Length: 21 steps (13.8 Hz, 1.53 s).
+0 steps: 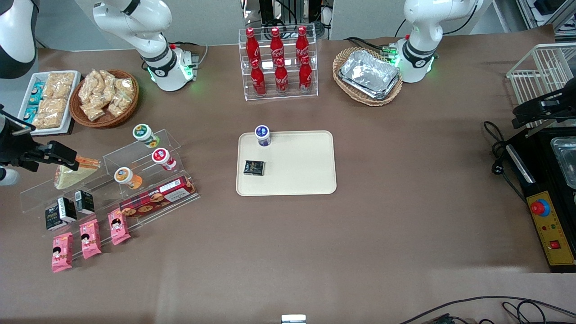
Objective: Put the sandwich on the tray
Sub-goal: 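Move the right gripper toward the wrapped triangular sandwich on the acrylic rack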
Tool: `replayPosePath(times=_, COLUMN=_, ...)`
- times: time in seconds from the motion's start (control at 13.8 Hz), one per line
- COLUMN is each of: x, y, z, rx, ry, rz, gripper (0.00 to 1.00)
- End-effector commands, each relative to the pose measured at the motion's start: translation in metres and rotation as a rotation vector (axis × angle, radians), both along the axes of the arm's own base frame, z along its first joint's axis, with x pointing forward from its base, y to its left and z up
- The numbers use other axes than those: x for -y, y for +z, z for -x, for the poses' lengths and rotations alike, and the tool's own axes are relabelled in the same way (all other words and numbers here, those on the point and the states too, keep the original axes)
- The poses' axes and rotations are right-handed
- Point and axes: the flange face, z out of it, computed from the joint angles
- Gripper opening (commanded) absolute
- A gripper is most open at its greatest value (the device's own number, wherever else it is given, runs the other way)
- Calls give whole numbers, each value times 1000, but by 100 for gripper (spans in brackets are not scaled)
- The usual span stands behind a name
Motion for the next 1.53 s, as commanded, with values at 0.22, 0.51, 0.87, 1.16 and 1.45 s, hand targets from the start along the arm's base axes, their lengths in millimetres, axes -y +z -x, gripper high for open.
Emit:
replayPosePath(times=0.22, x=5, y=3, z=0, rx=10, ry=-3, rz=-2, gripper=100)
replayPosePath(times=0.51, x=13, y=9, z=3, rx=14, ry=2, rz=121, gripper=100)
replayPosePath(times=0.87, x=18, y=15, z=4, rx=33, ry=-8, rz=111, gripper=100)
replayPosePath(times=1.16, x=36, y=20, z=10, rx=30, ry=-48, rz=111, gripper=100)
replayPosePath(times=1.45, x=79, y=20, z=15, rx=35, ry=-262, rz=52, gripper=100)
